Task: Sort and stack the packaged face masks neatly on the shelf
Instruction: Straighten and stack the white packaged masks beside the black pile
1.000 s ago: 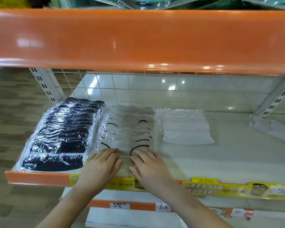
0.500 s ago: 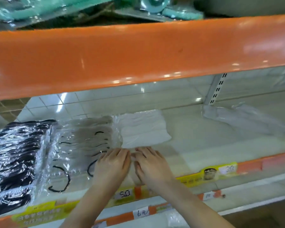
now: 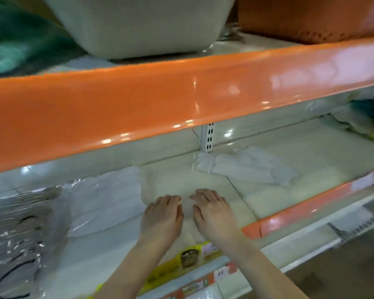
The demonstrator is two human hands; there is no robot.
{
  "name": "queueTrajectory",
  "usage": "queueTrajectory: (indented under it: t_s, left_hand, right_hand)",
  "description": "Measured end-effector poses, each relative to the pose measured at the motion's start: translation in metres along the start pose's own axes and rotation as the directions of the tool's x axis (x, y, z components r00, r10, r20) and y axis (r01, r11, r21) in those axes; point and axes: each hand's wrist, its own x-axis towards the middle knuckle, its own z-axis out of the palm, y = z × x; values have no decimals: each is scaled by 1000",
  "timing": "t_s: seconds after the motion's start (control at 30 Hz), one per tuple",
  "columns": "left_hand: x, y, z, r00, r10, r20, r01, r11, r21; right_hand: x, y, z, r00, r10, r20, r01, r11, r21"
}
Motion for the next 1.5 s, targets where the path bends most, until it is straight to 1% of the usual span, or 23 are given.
queueTrajectory:
  t_s: [0.07,0.13,0.2,0.27,0.4,0.53,0.73,0.83,0.97,1.1,1.17,1.23,1.3,1.37,1.4,1.43,1.5]
  left_hand:
    - [18,24,10,999,12,49,-11,1000,-17]
    - [35,46,19,998,16,59,-14,1000,-23]
    - [48,69,28,996,-5,90,8,999,-35]
    - [61,88,36,987,-14,158,22,999,-46]
    - [87,116,49,992,1,128,3,1000,-27]
    - [106,135,55,991,-16,129,20,999,-30]
    - [117,146,68,980,-19,198,13,999,30]
    - [115,146,73,974,-7,226,-3,999,45]
    - [111,145,78,982,-5,191,2,1000,16]
    - [113,145,73,976,12,217,-37,993,110]
    - [113,145,72,975,27,222,-58,989,135]
    - [112,143,71,977,42,209,-84,977,194]
    - [108,140,66,985,38,171,-78,969,233]
    - [105,137,57,994,21,111,-46,974,221]
    - [104,134,51,997,7,74,-22,978,209]
    - [103,131,42,999,-6,44,-2,980,199]
    - [100,120,26,999,-11,-35,17,984,178]
  right_hand:
    - [3,28,-10,999,45,14,-44,999,-24]
    - [4,55,-18,997,74,34,-73,996,-51]
    - [7,82,-26,995,92,45,-89,994,-62]
    - [9,107,-34,990,129,60,-125,990,-70]
    - [23,147,-44,972,211,101,-199,973,-116]
    - [26,174,-45,939,257,230,-228,963,-146]
    - [19,190,-35,970,184,157,-160,975,-156]
    - [19,192,-33,996,79,50,-67,978,-200]
    - [23,196,-33,1000,-4,-19,-1,975,-223]
    - [24,203,-34,998,-53,-27,47,980,-195]
    - [24,204,-38,1000,-31,0,31,987,-158]
    - [27,203,-47,999,29,24,-27,995,-100]
    - [32,201,-58,994,61,93,-58,998,-39]
    - [37,194,-70,996,10,91,-12,1000,21]
    - [39,188,-76,998,-34,52,33,999,22]
    - [42,181,-79,997,-83,5,83,997,-6]
    - [47,168,-84,984,-173,-40,171,984,-49]
